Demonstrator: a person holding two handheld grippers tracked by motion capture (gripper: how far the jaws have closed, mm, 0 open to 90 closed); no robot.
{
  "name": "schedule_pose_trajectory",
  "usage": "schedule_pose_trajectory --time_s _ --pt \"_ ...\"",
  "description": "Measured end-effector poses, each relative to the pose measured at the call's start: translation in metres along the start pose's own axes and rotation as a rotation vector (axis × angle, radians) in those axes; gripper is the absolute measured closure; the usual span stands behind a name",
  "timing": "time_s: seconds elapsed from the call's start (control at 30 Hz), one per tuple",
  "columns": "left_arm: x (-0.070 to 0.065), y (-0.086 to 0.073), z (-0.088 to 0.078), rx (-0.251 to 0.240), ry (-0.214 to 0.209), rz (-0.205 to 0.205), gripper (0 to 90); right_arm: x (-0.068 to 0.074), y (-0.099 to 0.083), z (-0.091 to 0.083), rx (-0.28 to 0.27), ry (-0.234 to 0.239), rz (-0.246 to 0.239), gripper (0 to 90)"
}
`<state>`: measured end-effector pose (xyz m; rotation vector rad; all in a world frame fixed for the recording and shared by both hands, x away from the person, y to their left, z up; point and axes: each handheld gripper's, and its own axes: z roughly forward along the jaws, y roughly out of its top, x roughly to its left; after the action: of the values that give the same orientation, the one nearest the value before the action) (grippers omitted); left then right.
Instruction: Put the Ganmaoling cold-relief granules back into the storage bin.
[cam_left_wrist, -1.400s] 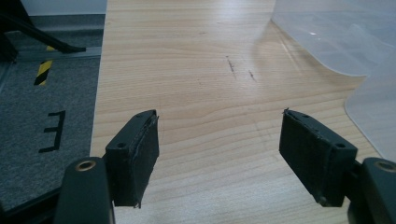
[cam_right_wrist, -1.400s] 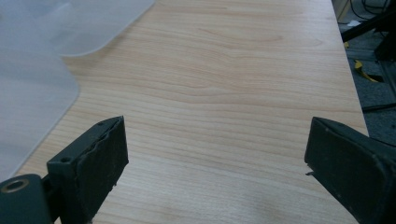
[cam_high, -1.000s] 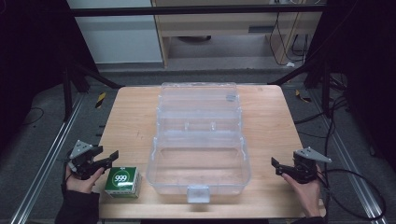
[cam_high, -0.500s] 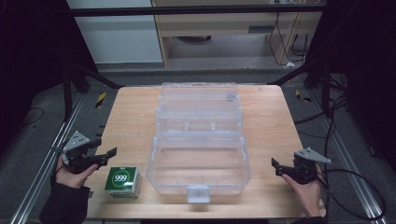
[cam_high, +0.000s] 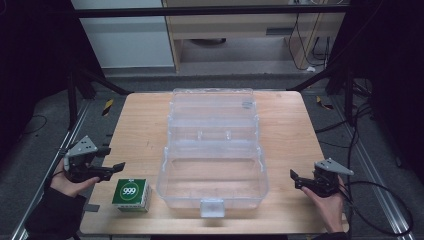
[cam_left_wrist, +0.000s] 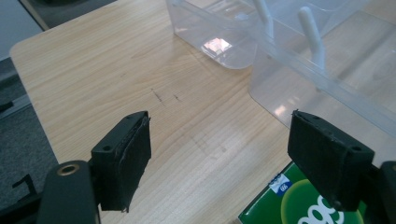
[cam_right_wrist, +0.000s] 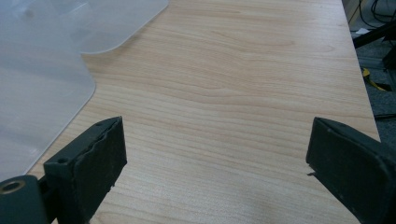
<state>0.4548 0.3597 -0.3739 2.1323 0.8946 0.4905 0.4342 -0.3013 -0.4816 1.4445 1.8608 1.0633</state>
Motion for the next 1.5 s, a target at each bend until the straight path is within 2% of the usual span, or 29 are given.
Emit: schedule_pose_trajectory --time_s 0.1,0.4,0.43,0.5,0.53,0.6,0.73,0.8,0.87,0.9,0.93,0.97,1.03,1.13,1.23,1.4,1.5 --pt "-0.002 0.005 -0.002 0.026 -0.011 0.043 20.6 0.000 0.000 0.000 0.004 0.004 -0.002 4.8" --pt "-0.011 0.017 -0.008 0.096 -0.081 0.161 18.9 0.001 0.000 0.000 0.007 0.006 -0.006 4.6" --pt "-0.011 0.017 -0.008 0.096 -0.081 0.161 18.5 0.001 0.000 0.000 0.007 0.006 -0.006 4.6" --pt "-0.014 0.018 -0.008 0.124 -0.107 0.196 17.6 0.001 -0.001 0.000 0.008 0.007 -0.009 4.6" --pt "-0.014 0.018 -0.008 0.124 -0.107 0.196 17.4 0.001 -0.001 0.001 0.006 0.004 -0.018 4.6" --pt "-0.017 0.018 -0.008 0.145 -0.124 0.228 16.8 0.001 -0.001 0.001 0.006 0.005 -0.021 4.6" --pt "-0.020 0.019 -0.006 0.164 -0.138 0.258 15.5 0.001 -0.001 0.001 0.006 0.006 -0.027 4.5" --pt "-0.022 0.019 -0.005 0.184 -0.150 0.295 14.4 0.001 -0.001 0.001 0.008 0.009 -0.026 4.5" --pt "-0.023 0.019 -0.005 0.191 -0.155 0.305 13.7 0.002 -0.001 0.002 0.011 0.008 -0.026 4.4" --pt "-0.025 0.019 -0.004 0.205 -0.166 0.327 13.1 0.002 -0.001 0.002 0.011 0.009 -0.029 4.3" --pt "-0.025 0.019 -0.004 0.205 -0.166 0.327 13.2 0.002 -0.001 0.002 0.011 0.009 -0.029 4.3" --pt "-0.026 0.018 -0.003 0.225 -0.174 0.348 13.1 0.002 -0.001 0.002 0.016 0.011 -0.028 4.3" --pt "-0.027 0.018 -0.002 0.234 -0.178 0.358 13.3 0.002 -0.002 0.002 0.015 0.011 -0.032 4.2" --pt "-0.030 0.016 0.001 0.277 -0.189 0.403 13.2 0.002 -0.002 0.003 0.021 0.011 -0.037 4.1" --pt "-0.032 0.016 0.004 0.290 -0.197 0.413 13.1 0.002 -0.002 0.003 0.023 0.014 -0.039 4.1" --pt "-0.037 0.016 0.010 0.328 -0.213 0.463 12.8 0.003 -0.003 0.004 0.029 0.015 -0.044 3.9" --pt "-0.039 0.016 0.013 0.342 -0.218 0.472 12.8 0.003 -0.003 0.004 0.035 0.018 -0.045 3.8"
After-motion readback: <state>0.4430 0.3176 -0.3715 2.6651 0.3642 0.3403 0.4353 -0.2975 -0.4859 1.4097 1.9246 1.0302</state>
